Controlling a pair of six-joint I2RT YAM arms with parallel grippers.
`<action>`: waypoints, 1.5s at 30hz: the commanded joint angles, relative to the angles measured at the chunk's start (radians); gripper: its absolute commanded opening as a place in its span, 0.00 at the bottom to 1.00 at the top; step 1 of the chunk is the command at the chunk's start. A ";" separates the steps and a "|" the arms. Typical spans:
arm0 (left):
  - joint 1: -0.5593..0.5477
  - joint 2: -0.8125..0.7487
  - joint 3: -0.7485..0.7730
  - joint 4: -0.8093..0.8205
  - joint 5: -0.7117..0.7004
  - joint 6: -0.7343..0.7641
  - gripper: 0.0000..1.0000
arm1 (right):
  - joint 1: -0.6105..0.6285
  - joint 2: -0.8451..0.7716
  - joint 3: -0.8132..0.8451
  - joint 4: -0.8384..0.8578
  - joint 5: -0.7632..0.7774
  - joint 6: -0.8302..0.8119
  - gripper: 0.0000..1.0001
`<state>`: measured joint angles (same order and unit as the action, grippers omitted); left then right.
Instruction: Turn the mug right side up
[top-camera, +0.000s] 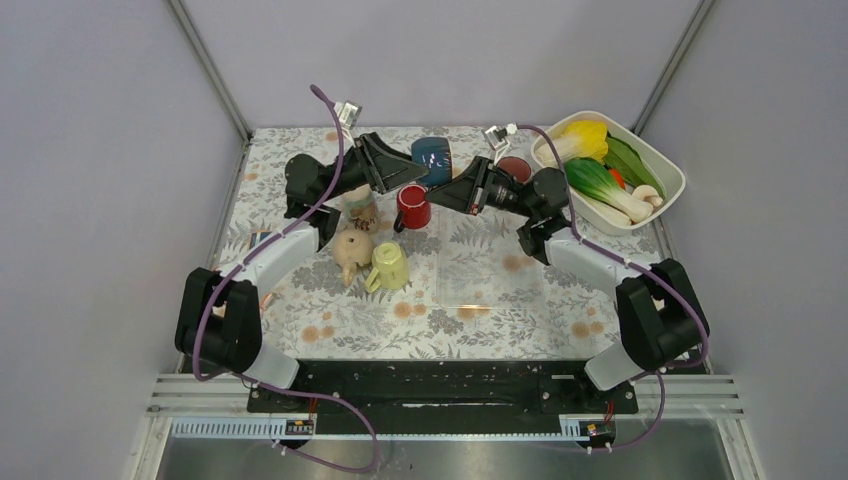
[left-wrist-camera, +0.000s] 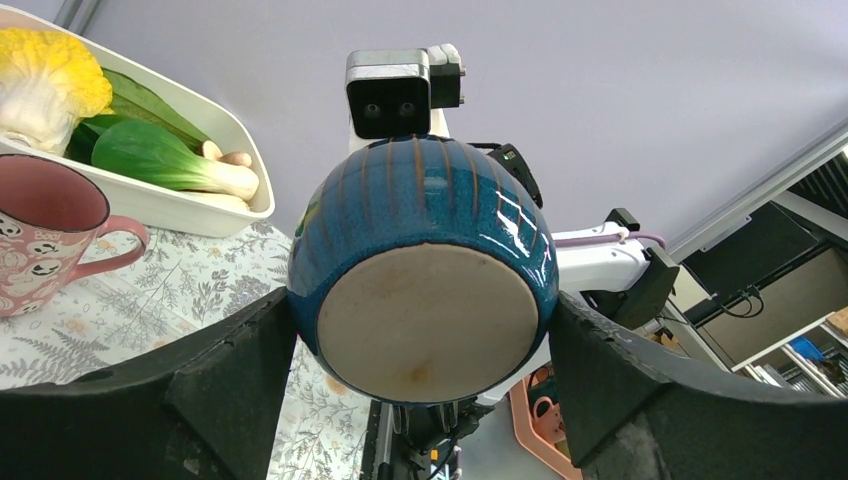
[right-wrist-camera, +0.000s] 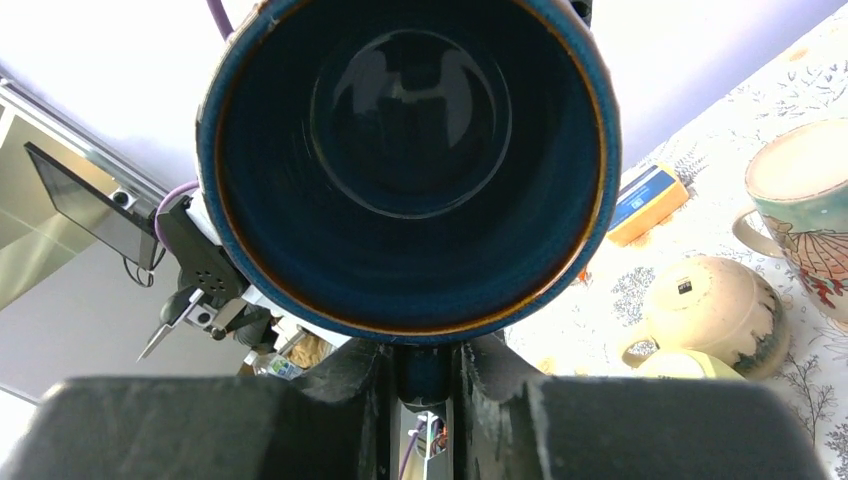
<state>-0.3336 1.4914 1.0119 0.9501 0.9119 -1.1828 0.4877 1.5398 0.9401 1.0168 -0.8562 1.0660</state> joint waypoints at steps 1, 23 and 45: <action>-0.010 -0.043 0.009 0.005 0.000 0.059 0.28 | 0.010 -0.074 0.078 -0.084 -0.017 -0.125 0.00; 0.113 -0.141 0.158 -0.477 0.031 0.330 0.99 | -0.038 -0.332 0.122 -0.654 -0.005 -0.611 0.00; 0.507 -0.383 0.079 -1.527 -0.200 1.463 0.99 | -0.246 -0.543 -0.069 -1.308 0.335 -1.453 0.00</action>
<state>0.1444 1.1458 1.1740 -0.4332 0.8093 0.0292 0.2497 0.9844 0.8913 -0.2867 -0.6144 -0.2226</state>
